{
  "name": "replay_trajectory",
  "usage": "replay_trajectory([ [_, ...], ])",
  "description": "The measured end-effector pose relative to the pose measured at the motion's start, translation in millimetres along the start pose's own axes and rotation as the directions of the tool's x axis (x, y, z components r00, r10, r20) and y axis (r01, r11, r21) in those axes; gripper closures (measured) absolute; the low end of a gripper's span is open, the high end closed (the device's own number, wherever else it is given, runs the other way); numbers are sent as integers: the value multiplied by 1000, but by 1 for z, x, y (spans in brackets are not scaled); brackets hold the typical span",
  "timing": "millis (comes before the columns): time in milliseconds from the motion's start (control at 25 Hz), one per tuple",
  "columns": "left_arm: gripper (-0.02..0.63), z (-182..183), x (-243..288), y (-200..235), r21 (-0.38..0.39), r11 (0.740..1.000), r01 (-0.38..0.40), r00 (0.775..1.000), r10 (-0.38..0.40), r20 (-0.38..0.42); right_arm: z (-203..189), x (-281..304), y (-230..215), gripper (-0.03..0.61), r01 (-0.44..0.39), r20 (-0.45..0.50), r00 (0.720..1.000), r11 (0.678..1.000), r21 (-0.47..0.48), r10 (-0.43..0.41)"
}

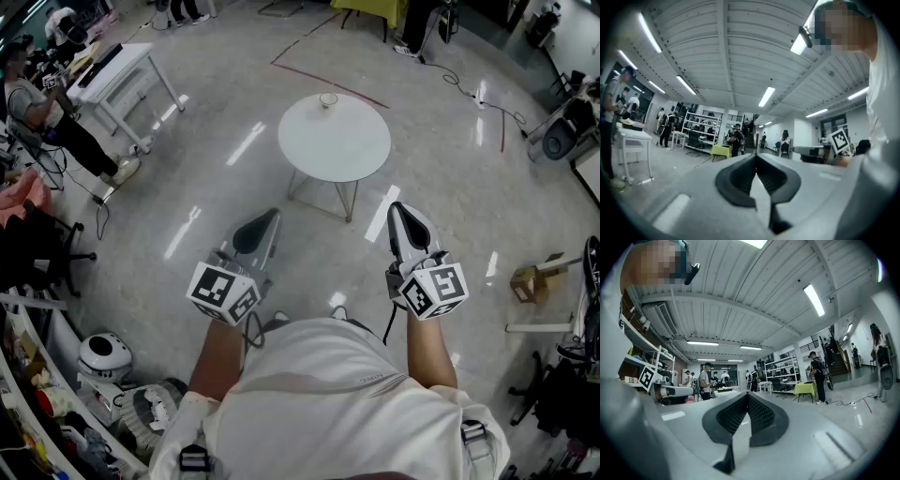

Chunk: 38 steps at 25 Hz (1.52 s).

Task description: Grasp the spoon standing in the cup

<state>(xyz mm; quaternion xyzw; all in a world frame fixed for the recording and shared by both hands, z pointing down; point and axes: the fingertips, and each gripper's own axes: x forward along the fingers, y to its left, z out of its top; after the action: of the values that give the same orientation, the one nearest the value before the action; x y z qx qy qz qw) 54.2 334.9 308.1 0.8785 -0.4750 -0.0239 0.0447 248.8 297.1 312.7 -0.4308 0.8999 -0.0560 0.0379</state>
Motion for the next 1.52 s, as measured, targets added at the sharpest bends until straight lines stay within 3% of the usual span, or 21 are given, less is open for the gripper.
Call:
replay_trajectory([
  [440, 611, -1, -4, 6, 0, 1000, -6, 1000, 6, 0, -3, 9, 6, 574, -20, -11, 1000, 1000, -14, 20],
  [680, 611, 0, -8, 9, -2, 1000, -1, 1000, 1, -2, 1, 13, 9, 575, -43, 19, 999, 998, 51, 42],
  [880, 611, -1, -17, 23, -2, 1000, 15, 1000, -15, -2, -5, 28, 24, 575, -51, 5, 999, 998, 35, 51],
  [1080, 611, 2, -40, 50, 11, 1000, 22, 1000, -22, 0, -11, 51, 55, 575, -52, -11, 999, 998, 20, 53],
  [1320, 611, -11, -89, 106, -20, 1000, -8, 1000, 8, 9, -23, 75, 93, 575, -2, -13, 1000, 1000, -5, 2],
  [1520, 611, -13, -96, 127, -46, 999, 5, 1000, -4, 28, -29, 92, 114, 575, -2, -34, 999, 1000, -29, 1],
])
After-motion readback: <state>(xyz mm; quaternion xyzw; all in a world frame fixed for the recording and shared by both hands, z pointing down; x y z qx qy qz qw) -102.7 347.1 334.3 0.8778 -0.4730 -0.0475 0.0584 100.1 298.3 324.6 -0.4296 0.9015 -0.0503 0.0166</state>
